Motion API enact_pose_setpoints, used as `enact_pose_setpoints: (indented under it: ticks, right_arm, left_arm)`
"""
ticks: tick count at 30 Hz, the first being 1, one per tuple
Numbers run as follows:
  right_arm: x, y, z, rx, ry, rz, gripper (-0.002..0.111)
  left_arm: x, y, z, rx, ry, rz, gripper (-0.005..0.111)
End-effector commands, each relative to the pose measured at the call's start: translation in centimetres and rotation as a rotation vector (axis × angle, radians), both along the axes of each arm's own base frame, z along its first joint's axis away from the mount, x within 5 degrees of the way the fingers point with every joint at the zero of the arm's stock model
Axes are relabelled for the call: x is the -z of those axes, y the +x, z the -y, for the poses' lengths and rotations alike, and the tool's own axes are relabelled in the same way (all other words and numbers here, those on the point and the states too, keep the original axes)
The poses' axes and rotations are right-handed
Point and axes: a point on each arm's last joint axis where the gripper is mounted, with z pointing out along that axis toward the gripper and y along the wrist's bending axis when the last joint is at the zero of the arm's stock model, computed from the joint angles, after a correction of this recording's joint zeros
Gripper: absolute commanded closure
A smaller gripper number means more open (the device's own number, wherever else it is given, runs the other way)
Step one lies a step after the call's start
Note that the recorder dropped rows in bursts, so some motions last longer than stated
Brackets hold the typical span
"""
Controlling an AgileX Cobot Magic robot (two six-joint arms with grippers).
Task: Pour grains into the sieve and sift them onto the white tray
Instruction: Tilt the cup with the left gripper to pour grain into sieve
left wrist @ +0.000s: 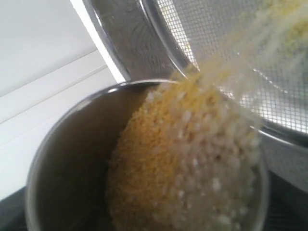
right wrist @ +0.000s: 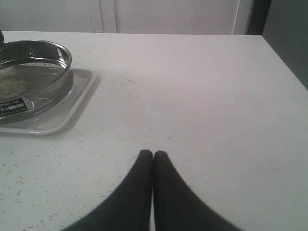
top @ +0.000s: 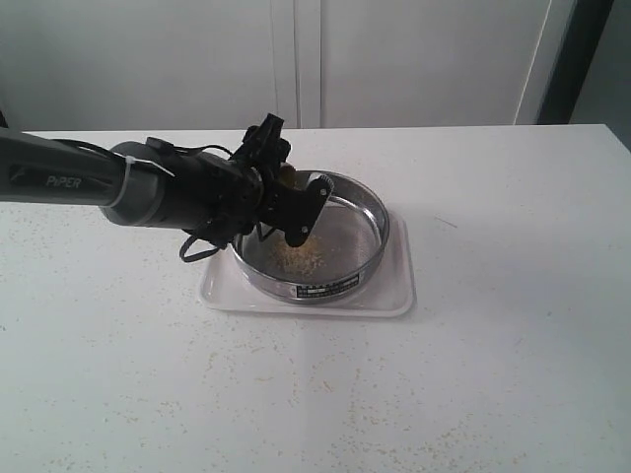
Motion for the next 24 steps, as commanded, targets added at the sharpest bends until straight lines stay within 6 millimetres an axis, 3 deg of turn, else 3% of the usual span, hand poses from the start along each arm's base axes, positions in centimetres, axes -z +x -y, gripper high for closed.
enact_pose_setpoints:
  ticks: [1,5,13,24]
  right_arm:
    - [0.1,0.0,0.0,0.004,0.004,0.012,0.108]
    - [0.1,0.0,0.0,0.004,0.004,0.012,0.108]
    - [0.1,0.0,0.0,0.004,0.004,0.012,0.108]
    - [0.1,0.0,0.0,0.004,0.004,0.012,0.108]
  left_arm:
    - [-1.2,-0.8,0.7,-0.047,0.054,0.079,0.107]
    - [-1.2,-1.7,1.8,0.006,0.115,0.093,0.107]
    - [-1.3,-2.0,2.2,0.043,0.183,0.106,0.107]
    - [-1.7,-1.8,1.4,-0.03,0.245,0.146,0.107]
